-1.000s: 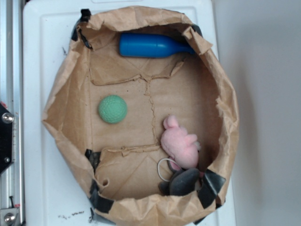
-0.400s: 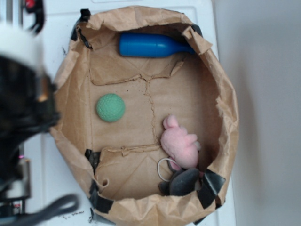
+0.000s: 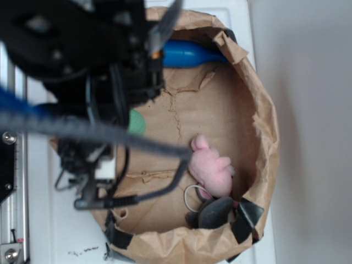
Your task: Grab the green ball.
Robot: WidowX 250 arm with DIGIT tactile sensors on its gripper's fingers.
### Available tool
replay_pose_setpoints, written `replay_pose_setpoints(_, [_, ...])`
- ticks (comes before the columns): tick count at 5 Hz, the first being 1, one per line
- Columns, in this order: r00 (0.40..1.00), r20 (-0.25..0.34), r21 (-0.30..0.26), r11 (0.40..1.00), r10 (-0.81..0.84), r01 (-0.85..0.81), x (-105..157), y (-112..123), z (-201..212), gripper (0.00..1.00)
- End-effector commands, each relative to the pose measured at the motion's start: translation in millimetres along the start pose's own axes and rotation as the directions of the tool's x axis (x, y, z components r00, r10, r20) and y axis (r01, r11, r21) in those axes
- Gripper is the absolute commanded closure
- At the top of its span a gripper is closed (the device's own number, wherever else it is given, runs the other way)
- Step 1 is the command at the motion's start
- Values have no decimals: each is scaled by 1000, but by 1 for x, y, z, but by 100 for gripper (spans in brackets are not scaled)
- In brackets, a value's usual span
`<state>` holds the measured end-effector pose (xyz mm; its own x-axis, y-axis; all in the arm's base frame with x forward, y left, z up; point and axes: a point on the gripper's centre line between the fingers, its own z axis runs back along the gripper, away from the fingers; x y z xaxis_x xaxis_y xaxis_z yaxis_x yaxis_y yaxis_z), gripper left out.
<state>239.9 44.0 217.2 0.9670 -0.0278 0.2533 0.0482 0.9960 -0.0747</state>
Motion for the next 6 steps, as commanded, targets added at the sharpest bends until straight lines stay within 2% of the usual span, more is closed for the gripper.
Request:
replay_pose_setpoints(1, [999, -49, 29, 999, -13, 14, 9, 10, -24, 0])
replay_pose_setpoints(4, [999, -49, 29, 999, -13, 14, 9, 10, -24, 0])
replay_pose_setpoints(5, [1000, 7, 6, 1000, 24, -24, 4, 7, -44, 0])
replay_pose_setpoints(6, [999, 40, 12, 1000, 11, -12, -6, 5, -65, 0])
